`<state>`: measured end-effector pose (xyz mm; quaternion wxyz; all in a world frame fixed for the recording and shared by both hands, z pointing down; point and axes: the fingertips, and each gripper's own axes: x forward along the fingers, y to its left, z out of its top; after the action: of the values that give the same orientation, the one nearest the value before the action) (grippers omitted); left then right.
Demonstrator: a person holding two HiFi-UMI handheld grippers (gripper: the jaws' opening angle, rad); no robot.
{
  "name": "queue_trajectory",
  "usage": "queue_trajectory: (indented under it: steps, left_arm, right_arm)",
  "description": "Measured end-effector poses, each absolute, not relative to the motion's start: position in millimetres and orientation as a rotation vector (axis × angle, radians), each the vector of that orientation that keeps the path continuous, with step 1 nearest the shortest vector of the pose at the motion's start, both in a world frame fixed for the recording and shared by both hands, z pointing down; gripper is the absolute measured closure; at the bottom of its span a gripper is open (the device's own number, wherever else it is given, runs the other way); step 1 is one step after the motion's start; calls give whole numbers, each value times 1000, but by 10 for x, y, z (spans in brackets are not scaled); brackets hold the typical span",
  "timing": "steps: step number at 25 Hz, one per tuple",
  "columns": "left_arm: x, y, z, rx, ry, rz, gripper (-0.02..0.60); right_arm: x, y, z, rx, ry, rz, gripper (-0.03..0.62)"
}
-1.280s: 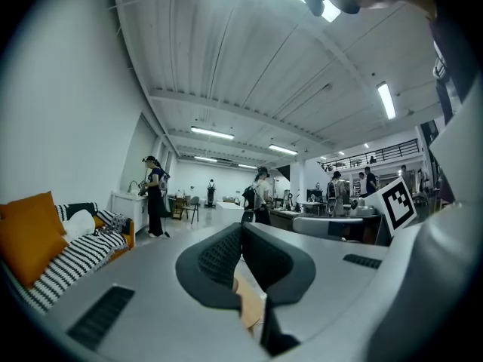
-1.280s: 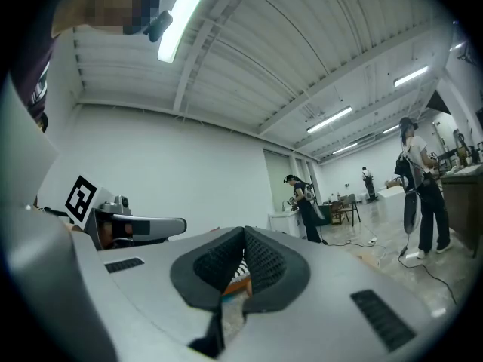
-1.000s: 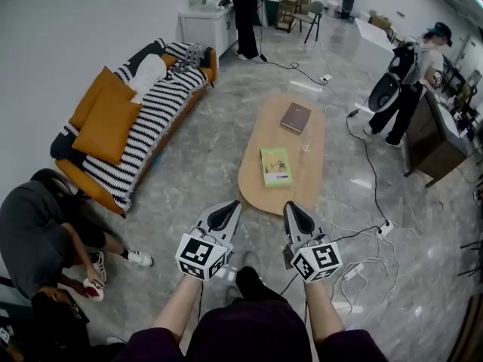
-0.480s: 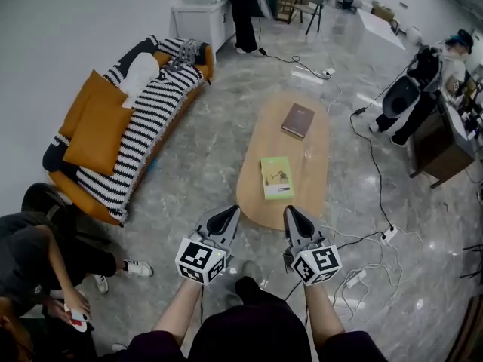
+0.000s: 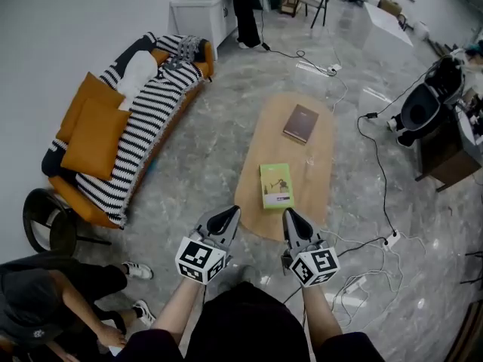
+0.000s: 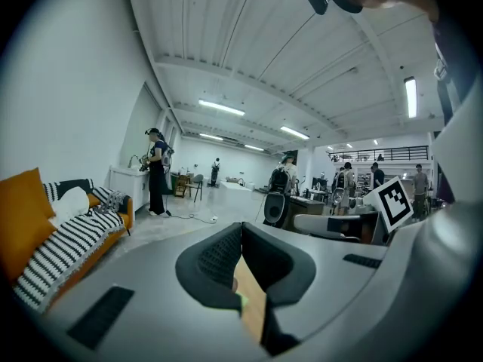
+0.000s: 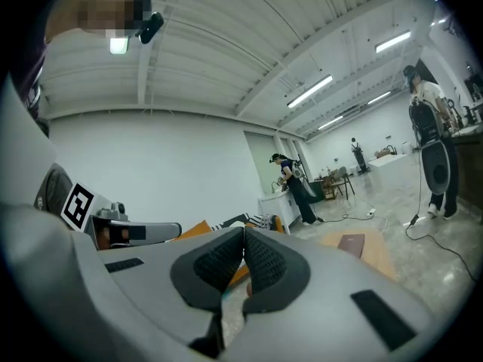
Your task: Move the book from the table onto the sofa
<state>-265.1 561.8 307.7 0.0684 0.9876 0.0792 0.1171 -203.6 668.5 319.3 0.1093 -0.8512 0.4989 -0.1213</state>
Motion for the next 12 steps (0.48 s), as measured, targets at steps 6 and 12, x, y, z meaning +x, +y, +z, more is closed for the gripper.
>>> queue_trajectory:
  steps: [6, 12]
  left_arm:
    - [-2421, 5508, 3115, 2974, 233, 389, 565]
    - [-2135, 5320, 3246, 2963, 264, 418, 565]
  right_arm:
    - [-1791, 6642, 3260, -2484, 1436, -394, 571]
    - [-1505, 6510, 3386, -2488, 1387, -423, 571]
